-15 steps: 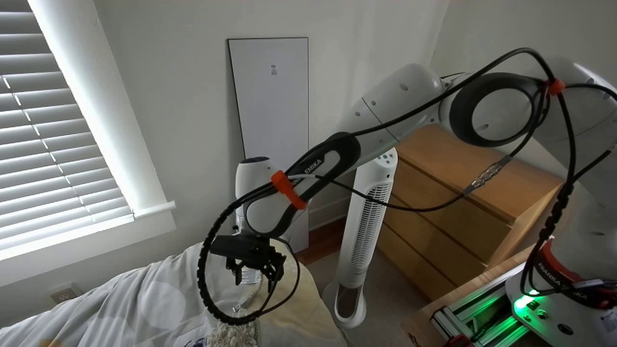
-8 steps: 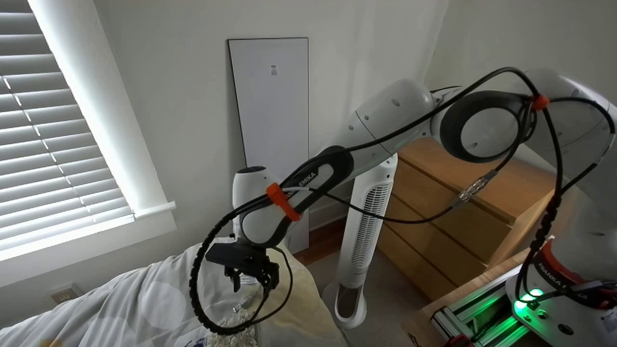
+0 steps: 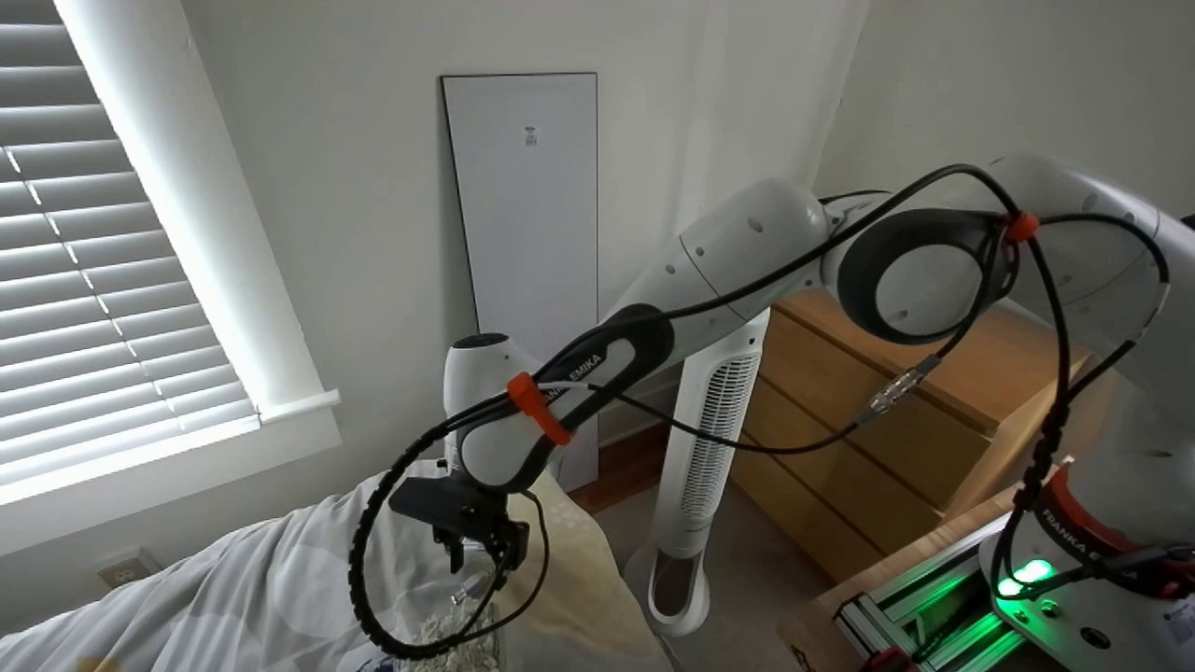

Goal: Pick up the white plug from the bed and put it on the floor

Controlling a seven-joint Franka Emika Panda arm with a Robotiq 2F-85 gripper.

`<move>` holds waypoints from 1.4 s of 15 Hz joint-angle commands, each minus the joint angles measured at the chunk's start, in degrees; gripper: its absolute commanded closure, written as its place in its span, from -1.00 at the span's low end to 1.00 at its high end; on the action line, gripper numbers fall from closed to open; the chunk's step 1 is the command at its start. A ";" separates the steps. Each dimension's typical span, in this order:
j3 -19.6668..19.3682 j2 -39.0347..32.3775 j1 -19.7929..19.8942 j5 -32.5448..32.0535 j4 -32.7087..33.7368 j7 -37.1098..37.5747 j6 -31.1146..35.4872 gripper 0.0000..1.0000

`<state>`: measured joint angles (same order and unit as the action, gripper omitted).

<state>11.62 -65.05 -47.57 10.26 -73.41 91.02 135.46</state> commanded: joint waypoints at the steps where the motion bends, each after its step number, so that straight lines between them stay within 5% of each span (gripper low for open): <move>1: -0.91 -3.37 -1.60 0.36 4.62 1.90 -1.01 -0.33; 2: -0.96 -3.80 -1.68 0.32 5.19 1.89 -1.05 -0.19; 3: -1.06 -4.14 -1.80 0.26 5.67 2.03 -1.13 0.19; 8: -1.54 -2.11 -1.86 -0.92 4.52 2.82 -1.48 0.97; 21: -16.65 20.13 1.48 -1.11 -18.94 11.97 2.08 0.91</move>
<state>-2.42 -51.12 -46.13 9.27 -83.17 99.84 135.45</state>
